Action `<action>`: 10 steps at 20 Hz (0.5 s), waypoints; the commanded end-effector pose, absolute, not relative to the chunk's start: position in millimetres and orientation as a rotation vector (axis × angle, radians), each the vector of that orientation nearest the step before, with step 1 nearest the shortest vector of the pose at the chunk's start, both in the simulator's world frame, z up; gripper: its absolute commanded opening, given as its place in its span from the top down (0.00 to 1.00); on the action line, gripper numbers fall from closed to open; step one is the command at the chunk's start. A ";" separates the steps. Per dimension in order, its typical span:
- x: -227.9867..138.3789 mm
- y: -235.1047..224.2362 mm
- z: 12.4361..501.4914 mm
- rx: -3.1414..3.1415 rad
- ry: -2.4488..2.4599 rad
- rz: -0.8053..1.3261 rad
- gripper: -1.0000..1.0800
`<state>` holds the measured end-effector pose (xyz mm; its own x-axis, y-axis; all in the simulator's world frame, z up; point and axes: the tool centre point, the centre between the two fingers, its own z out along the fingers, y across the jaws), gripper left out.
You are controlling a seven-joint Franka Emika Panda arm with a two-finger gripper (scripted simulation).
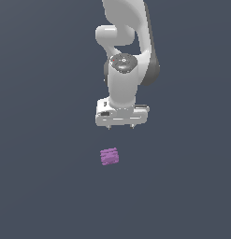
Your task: Pick up the object and move it to a goal position.
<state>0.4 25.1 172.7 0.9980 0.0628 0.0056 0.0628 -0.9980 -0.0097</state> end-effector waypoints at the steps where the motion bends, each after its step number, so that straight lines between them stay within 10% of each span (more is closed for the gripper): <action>1: 0.4 25.1 172.7 -3.130 -0.098 -0.008 0.04; 10: -0.7 24.4 173.8 -3.124 -0.119 -0.015 0.04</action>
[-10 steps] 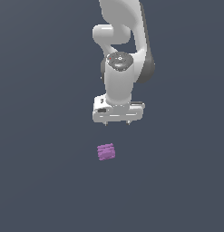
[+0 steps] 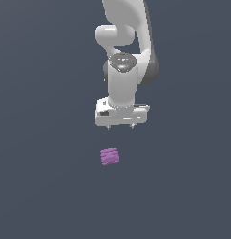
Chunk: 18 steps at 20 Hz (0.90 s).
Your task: Pick up the object and move it to a goal position.
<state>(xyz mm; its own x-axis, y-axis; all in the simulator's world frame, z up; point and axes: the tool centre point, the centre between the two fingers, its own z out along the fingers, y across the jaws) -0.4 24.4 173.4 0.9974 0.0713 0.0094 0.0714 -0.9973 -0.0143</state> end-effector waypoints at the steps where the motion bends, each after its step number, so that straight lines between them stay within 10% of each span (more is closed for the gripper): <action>1: -0.8 24.5 173.9 -3.124 -0.123 -0.016 0.04; 18: 9.8 18.5 164.4 -3.117 0.153 -0.007 0.04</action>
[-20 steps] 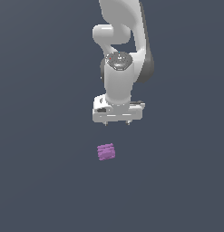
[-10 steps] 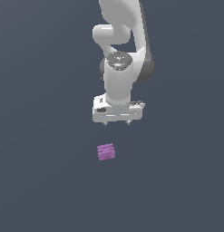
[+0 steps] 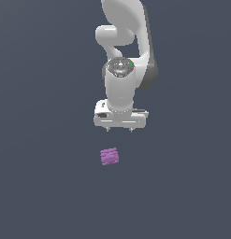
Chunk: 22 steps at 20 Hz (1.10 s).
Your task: Pick up the object and move it to a goal position.
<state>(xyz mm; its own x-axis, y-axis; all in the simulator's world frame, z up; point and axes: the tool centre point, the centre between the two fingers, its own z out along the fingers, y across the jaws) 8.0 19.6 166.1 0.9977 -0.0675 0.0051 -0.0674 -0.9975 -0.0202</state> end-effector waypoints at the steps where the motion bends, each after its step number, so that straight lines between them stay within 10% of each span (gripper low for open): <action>1: 11.1 17.7 163.1 -3.115 0.189 -0.006 0.04; 22: 45.0 -4.3 128.0 -2.915 1.115 0.014 0.04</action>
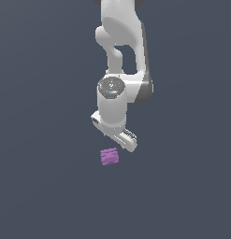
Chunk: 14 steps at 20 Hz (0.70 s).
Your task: Pick up the object and move it to a goal position.
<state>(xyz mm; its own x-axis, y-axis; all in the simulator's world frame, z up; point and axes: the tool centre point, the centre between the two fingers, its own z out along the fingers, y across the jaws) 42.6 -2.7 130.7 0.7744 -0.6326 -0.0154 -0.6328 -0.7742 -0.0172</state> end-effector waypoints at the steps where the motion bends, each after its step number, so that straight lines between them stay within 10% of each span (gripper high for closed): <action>1: 46.5 -5.4 126.3 -2.899 1.158 0.015 0.04; 14: 65.4 -18.7 103.6 -2.644 1.682 0.011 0.04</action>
